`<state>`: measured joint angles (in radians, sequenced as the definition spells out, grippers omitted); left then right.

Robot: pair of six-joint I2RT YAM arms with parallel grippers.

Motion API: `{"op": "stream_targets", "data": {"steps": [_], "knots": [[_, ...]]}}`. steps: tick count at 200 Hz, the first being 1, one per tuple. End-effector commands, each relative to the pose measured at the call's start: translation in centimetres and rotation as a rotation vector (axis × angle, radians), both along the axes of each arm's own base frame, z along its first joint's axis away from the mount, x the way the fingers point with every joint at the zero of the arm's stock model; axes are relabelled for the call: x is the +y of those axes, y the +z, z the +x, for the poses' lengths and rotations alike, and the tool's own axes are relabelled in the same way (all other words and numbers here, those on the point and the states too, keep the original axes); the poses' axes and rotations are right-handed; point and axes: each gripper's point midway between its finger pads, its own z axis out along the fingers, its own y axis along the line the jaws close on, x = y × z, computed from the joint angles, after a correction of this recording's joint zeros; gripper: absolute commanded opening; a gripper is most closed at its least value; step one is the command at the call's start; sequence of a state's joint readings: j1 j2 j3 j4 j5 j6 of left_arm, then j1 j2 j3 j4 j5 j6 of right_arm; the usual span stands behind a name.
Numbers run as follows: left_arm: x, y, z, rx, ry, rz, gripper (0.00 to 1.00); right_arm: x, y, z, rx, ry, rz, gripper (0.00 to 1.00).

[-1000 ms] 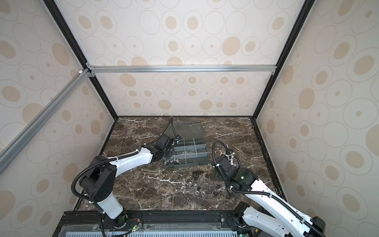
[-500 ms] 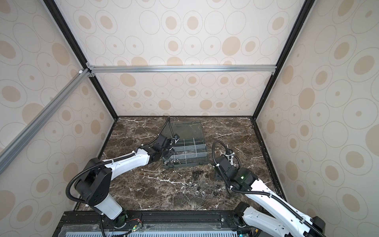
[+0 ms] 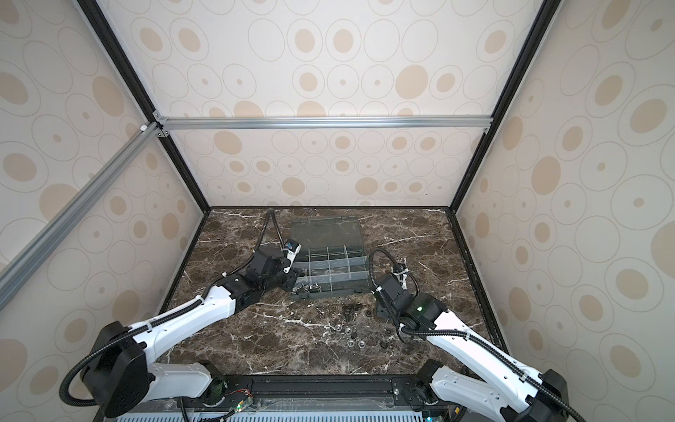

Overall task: Sort the screws and nuts into containers
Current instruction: Pick up the nut from the bottom-center of the table.

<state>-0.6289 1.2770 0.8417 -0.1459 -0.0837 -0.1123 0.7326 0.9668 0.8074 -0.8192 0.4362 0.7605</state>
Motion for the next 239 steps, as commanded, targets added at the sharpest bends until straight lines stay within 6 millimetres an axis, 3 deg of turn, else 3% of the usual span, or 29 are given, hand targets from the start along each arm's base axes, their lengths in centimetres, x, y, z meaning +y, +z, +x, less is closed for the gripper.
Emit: {"op": "stream_targets", "data": {"steps": [1,66,177,239], "knots": [[0.2,1.0,-0.7,0.011,0.040,-0.121,0.53,0.5,-0.2,0.4,0.003,0.003,0.017,0.64],[1.9,2.0,-3.0,-0.012,0.107,-0.253,0.58,1.4,-1.2,0.6,0.029,0.025,0.030,0.64],[3.3,1.7,-4.7,-0.021,0.165,-0.361,0.62,3.8,-3.5,0.3,0.114,0.092,0.083,0.63],[4.2,1.9,-4.9,-0.042,0.205,-0.383,0.64,7.0,-4.8,0.2,0.166,0.176,0.074,0.63]]}}
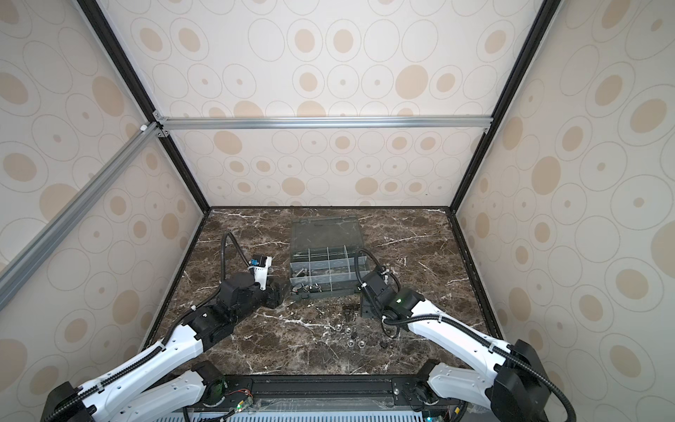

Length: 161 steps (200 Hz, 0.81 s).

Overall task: Sort the screws and nuts into containers
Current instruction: Pick up the nut from the bottom-center of the table.

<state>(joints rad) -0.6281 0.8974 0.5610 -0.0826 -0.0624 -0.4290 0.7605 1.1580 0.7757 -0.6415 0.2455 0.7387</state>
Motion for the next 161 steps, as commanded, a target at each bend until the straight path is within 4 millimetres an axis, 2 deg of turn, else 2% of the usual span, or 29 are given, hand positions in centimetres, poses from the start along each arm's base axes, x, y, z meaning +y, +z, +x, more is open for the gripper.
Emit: {"op": "stream_targets", "data": {"steps": [1,91,123,161], "knots": [[0.8,0.8,0.3,-0.029,0.054,-0.038,0.64,1.7,-0.2,-0.2,0.018,0.048,-0.008,0.63],[2.1,0.1,-0.6,-0.031,0.105,-0.074,0.68,7.3,-2.6,-1.0,0.095,0.202,-0.040,0.61],[2.1,-0.1,-0.6,-0.029,0.104,-0.078,0.69,8.5,-3.8,-1.8,0.132,0.239,-0.053,0.59],[2.1,-0.2,-0.6,-0.028,0.108,-0.083,0.69,9.0,-5.2,-2.7,0.172,0.257,-0.057,0.56]]}}
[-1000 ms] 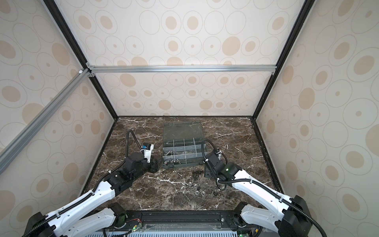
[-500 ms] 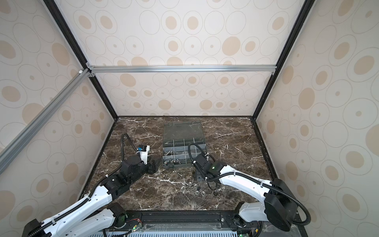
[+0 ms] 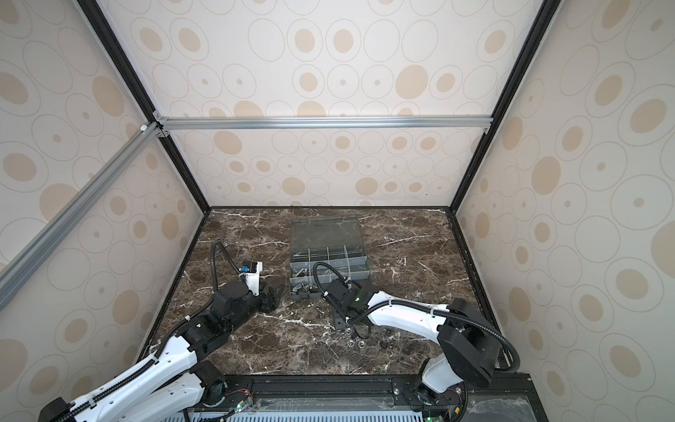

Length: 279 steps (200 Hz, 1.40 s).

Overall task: Sort the screws and nuts into containers
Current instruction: Pick up the nut from the bottom-center of the table.

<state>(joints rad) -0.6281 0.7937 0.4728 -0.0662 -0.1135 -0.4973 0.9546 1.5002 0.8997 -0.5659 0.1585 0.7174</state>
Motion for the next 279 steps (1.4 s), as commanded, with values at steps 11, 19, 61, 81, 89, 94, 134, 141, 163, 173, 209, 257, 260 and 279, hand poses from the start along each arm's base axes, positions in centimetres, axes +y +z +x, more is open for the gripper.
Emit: {"op": "stream_targets", "data": {"steps": [11,19,61,81,89,94,134,141,163,173,209,257,260,279], "knots": [[0.3,0.3,0.3,-0.010,0.030,-0.032,0.69,0.7,-0.7,-0.7,0.029,0.016,0.002,0.56],[0.3,0.3,0.2,-0.009,0.029,-0.036,0.69,0.8,-0.8,-0.7,0.032,0.019,0.001,0.55],[0.3,-0.1,0.1,0.002,0.030,-0.048,0.70,1.6,-1.4,-1.2,0.048,0.045,-0.016,0.49],[0.3,-0.1,0.1,0.000,0.032,-0.049,0.69,1.8,-1.9,-1.4,0.059,0.055,-0.034,0.48],[0.3,-0.1,0.1,0.001,0.032,-0.049,0.70,1.8,-2.0,-1.5,0.064,0.059,-0.042,0.47],[0.3,-0.1,0.1,0.000,0.032,-0.050,0.70,1.9,-2.2,-1.5,0.065,0.060,-0.047,0.46],[0.4,-0.1,0.0,-0.002,0.034,-0.055,0.70,2.5,-2.5,-1.4,0.073,0.080,-0.069,0.42],[0.4,-0.1,0.0,-0.002,0.034,-0.057,0.70,2.5,-2.6,-1.5,0.076,0.082,-0.077,0.42],[0.4,-0.1,-0.1,-0.004,0.034,-0.059,0.70,2.5,-2.9,-1.5,0.082,0.085,-0.092,0.38],[0.5,-0.2,-0.1,-0.003,0.035,-0.058,0.70,2.5,-3.0,-1.6,0.087,0.085,-0.097,0.37],[0.5,-0.2,-0.2,-0.003,0.035,-0.066,0.70,2.0,-3.2,-1.7,0.089,0.079,-0.124,0.34],[0.4,-0.3,-0.2,-0.005,0.034,-0.072,0.70,1.8,-3.6,-1.8,0.094,0.072,-0.139,0.30],[0.4,-0.3,-0.2,-0.004,0.035,-0.072,0.70,1.8,-3.6,-1.8,0.094,0.072,-0.139,0.29],[0.5,-0.3,-0.2,-0.008,0.036,-0.075,0.71,2.0,-3.8,-1.7,0.101,0.076,-0.139,0.27]]}}
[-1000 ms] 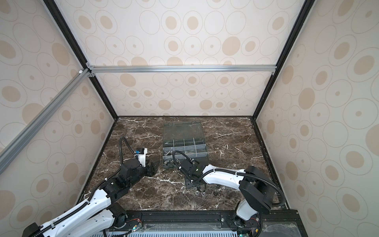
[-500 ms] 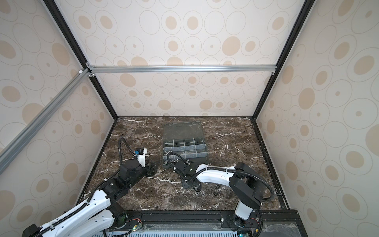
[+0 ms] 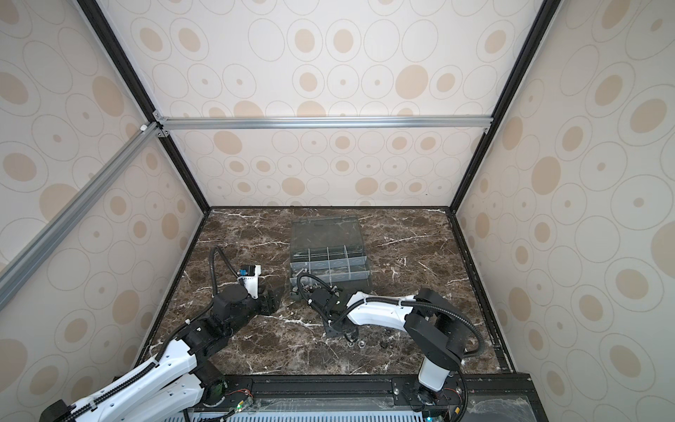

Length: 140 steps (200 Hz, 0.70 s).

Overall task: Sort the screws and nuts into containers
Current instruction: Pick up the nut from the bottom-center of the table.

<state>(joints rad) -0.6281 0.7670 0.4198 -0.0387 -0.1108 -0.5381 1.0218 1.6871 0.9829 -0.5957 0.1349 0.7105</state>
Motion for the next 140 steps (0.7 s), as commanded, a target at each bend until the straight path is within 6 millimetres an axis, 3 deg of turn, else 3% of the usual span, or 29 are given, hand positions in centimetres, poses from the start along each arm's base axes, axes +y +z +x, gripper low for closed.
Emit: {"op": "stream_targets", "data": {"steps": [1,103,140], "knots": [[0.2,0.9,0.3,-0.023,0.022,-0.040,0.71,-0.1,-0.4,-0.1,0.008,-0.002,-0.039,0.27],[0.3,0.9,-0.2,-0.031,0.022,-0.077,0.70,0.7,-1.2,0.0,0.031,0.009,-0.056,0.21],[0.3,1.1,-0.3,-0.037,0.020,-0.087,0.71,1.6,0.9,0.9,-0.014,0.016,-0.024,0.20]]}}
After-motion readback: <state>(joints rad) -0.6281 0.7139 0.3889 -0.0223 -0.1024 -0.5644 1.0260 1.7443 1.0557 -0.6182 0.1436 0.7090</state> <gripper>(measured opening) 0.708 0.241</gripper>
